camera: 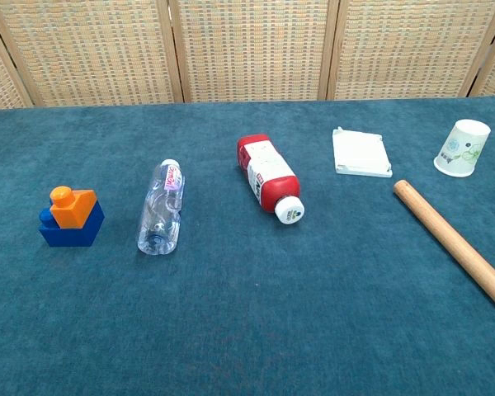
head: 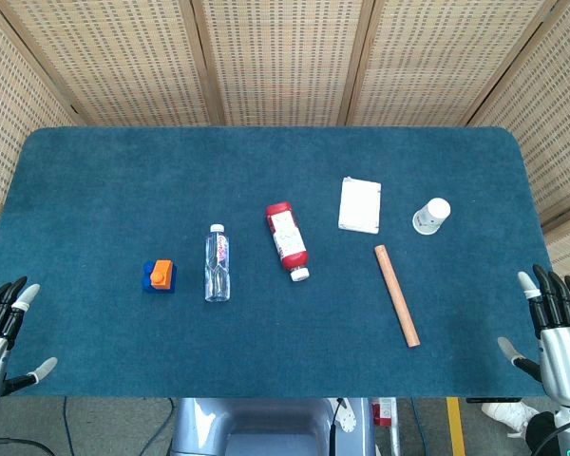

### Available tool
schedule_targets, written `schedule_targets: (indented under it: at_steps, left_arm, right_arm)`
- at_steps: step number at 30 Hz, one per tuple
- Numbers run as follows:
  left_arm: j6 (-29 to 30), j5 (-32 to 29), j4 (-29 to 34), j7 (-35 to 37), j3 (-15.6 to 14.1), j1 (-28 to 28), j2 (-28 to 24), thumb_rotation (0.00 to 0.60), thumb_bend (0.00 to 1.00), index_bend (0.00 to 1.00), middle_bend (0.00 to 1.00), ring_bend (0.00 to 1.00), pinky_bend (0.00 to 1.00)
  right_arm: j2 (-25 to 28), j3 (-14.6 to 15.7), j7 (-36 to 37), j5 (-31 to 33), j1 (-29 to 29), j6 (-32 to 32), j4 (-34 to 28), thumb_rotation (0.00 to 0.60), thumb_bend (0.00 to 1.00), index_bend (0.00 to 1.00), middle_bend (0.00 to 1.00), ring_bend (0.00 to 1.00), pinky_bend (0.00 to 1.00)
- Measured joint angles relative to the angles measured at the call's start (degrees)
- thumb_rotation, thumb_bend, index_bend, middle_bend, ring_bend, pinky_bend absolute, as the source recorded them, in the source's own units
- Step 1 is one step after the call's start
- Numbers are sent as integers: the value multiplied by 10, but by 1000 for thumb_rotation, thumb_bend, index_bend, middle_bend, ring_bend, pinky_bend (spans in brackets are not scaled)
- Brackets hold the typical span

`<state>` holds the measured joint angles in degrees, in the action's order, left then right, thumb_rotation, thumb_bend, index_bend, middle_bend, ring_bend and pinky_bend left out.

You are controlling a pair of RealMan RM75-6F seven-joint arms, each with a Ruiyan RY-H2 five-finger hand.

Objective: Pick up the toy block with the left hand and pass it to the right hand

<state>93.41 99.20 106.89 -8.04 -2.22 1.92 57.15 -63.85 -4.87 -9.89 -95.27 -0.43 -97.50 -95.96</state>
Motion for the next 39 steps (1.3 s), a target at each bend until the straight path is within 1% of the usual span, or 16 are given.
schedule_targets:
  at_steps: [6,12,15,18,21,22,25,28,31,34,39]
  left_arm:
    - [-2,0,-4,1,0,-2,2,600,57,0,0,0,0]
    - [-24,-13,-3,-1,8,-15,6,600,58,0,0,0,0]
    - [-61,-39,-3,3,22,-39,11,600,59,0,0,0,0]
    - [-122,-71,-6,4,42,-78,19,600,60,0,0,0,0]
    - [-196,-114,-15,-2,67,-130,36,600,60,0,0,0,0]
    - [-224,-132,-21,-5,77,-152,47,600,60,0,0,0,0]
    - [-283,-175,-50,-20,97,-200,83,600,72,0,4,0,0]
    - [-326,-218,-86,-40,113,-238,123,600,79,1,27,0,0]
    - [-368,-264,-118,-63,125,-275,158,600,79,36,46,0,0]
    - [-394,-303,-138,-95,132,-303,181,600,84,87,67,0,0]
    - [-406,-351,-153,-133,136,-327,202,600,98,145,120,0,0]
  right_arm:
    - [3,3,-4,-1,0,4,-6,600,0,0,0,0,0]
    - [8,4,7,4,-3,4,-8,600,0,0,0,0,0]
    - [12,3,17,8,-4,3,-8,600,0,0,0,0,0]
    - [14,1,22,12,-1,8,-9,600,0,0,0,0,0]
    - [14,-1,22,19,2,16,-8,600,0,0,0,0,0]
    - [14,-2,23,22,3,20,-8,600,0,0,0,0,0]
    - [13,-3,23,30,5,27,-6,600,0,0,0,0,0]
    - [11,-4,23,36,9,36,-4,600,0,0,0,0,0]
    - [9,-4,22,41,12,44,-3,600,0,0,0,0,0]
    - [9,-5,21,46,14,48,-2,600,0,0,0,0,0]
    - [9,-6,26,52,16,52,-1,600,0,0,0,0,0]
